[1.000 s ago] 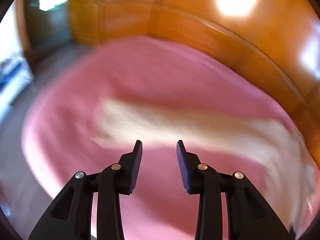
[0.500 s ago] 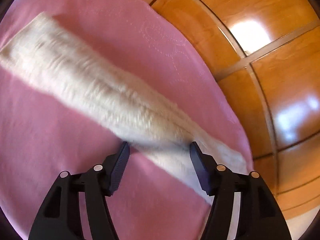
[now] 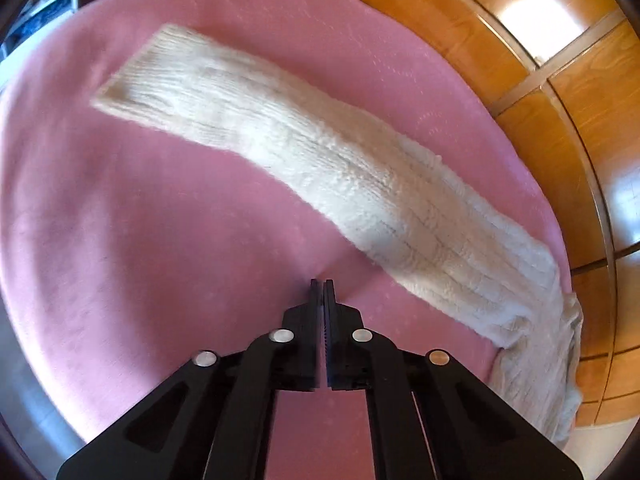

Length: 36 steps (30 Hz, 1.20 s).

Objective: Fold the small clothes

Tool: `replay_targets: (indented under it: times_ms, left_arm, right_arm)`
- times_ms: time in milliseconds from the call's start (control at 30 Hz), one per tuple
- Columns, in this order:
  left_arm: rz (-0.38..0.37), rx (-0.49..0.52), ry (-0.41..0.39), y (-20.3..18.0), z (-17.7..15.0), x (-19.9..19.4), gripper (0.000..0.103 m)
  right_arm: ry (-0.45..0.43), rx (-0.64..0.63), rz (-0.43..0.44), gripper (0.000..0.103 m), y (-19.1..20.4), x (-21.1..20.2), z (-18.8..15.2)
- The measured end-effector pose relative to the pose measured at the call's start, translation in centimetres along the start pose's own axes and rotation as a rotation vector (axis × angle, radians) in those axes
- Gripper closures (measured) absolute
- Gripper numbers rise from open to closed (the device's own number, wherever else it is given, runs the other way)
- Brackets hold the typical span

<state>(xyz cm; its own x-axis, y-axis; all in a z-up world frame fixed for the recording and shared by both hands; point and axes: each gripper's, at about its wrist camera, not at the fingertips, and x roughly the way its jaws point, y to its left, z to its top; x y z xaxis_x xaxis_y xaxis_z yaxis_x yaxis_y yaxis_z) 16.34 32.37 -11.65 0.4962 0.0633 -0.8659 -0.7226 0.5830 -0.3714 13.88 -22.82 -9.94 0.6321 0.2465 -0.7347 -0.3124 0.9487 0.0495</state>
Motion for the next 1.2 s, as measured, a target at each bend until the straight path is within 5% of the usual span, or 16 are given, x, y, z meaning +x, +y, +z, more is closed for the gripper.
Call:
replay_targets:
  times_ms: [67, 233, 367, 500, 667, 933, 1067, 1100, 1200]
  left_arm:
    - [0.001, 0.053, -0.041, -1.0, -1.0, -1.3, 0.097]
    - [-0.098, 0.319, -0.101, -7.1, -6.5, -3.6, 0.066]
    - [-0.223, 0.486, -0.094, -12.5, -12.2, -4.1, 0.063]
    - [-0.258, 0.652, -0.053, -16.9, -17.6, -2.8, 0.063]
    - [-0.233, 0.814, -0.041, -20.3, -22.2, -0.8, 0.063]
    - [-0.187, 0.857, -0.043, -20.9, -23.9, 0.7, 0.059]
    - [-0.180, 0.836, -0.032, -21.1, -23.5, 0.9, 0.059]
    - [-0.174, 0.832, -0.033, -21.2, -23.5, 1.0, 0.057]
    - [-0.160, 0.847, -0.043, -21.4, -23.9, 1.1, 0.056]
  right_arm:
    - [-0.001, 0.000, -0.002, 0.002, 0.0, 0.0, 0.0]
    - [0.049, -0.008, 0.033, 0.002, -0.4, -0.1, 0.6]
    - [0.045, 0.081, 0.060, 0.010, -3.8, -2.2, 1.2]
    - [0.004, 0.304, 0.017, 0.025, -11.9, -5.1, 1.2]
    - [-0.055, 0.684, -0.082, 0.026, -25.8, -7.0, -0.3]
    - [-0.120, 1.105, -0.150, 0.036, -41.0, -3.4, -1.1]
    - [-0.135, 1.143, -0.174, 0.037, -43.8, -1.3, 0.9]
    - [-0.120, 1.128, -0.183, 0.044, -44.0, -0.8, 1.5]
    - [-0.005, 0.984, -0.223, 0.095, -44.3, 0.6, 4.5]
